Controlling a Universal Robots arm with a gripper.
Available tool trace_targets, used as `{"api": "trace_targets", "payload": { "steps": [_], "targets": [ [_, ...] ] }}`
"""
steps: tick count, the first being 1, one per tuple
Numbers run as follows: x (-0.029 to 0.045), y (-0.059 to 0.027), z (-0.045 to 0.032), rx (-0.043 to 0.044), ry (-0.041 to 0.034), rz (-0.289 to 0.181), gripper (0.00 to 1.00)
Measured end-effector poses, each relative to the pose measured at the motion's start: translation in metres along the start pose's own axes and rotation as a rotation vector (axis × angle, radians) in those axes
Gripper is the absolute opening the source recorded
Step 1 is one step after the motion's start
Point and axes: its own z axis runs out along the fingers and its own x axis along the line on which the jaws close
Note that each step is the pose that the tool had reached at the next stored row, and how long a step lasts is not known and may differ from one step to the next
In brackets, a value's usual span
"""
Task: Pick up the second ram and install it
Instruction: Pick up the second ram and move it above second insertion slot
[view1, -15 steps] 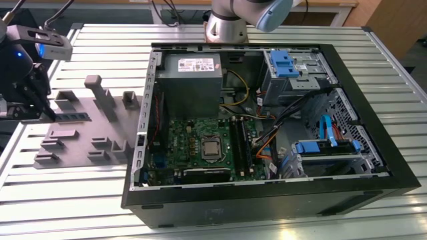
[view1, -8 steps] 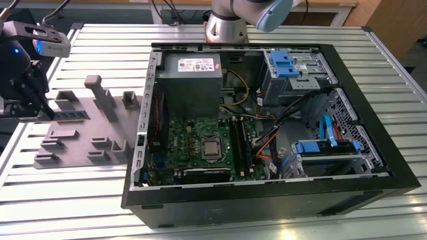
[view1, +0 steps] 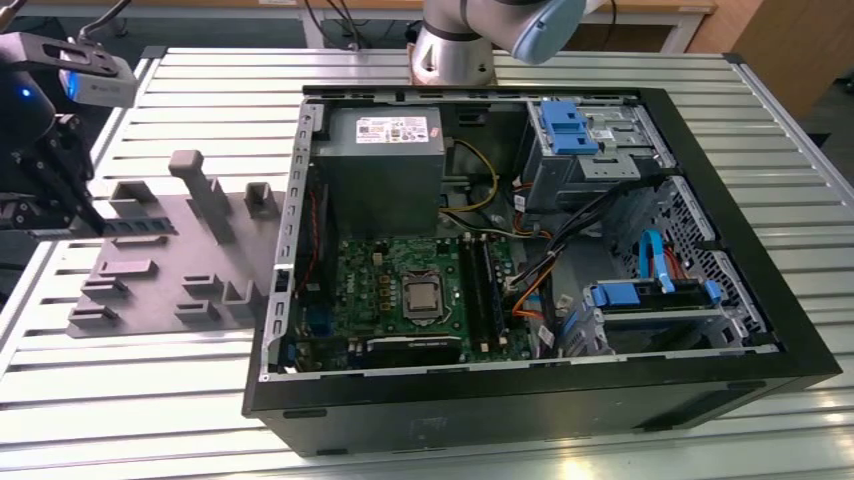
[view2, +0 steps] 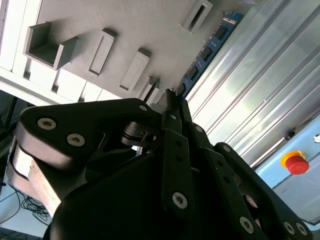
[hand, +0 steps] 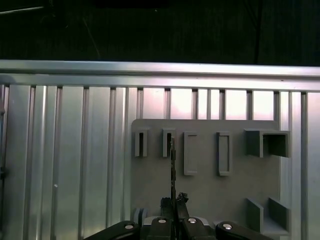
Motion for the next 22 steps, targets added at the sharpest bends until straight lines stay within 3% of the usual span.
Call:
{"api": "trace_targets", "payload": {
  "steps": [22],
  "targets": [
    [0.0001,0.0004,-0.0154,0.0001,-0.0001,0.000,0.14]
  ]
}}
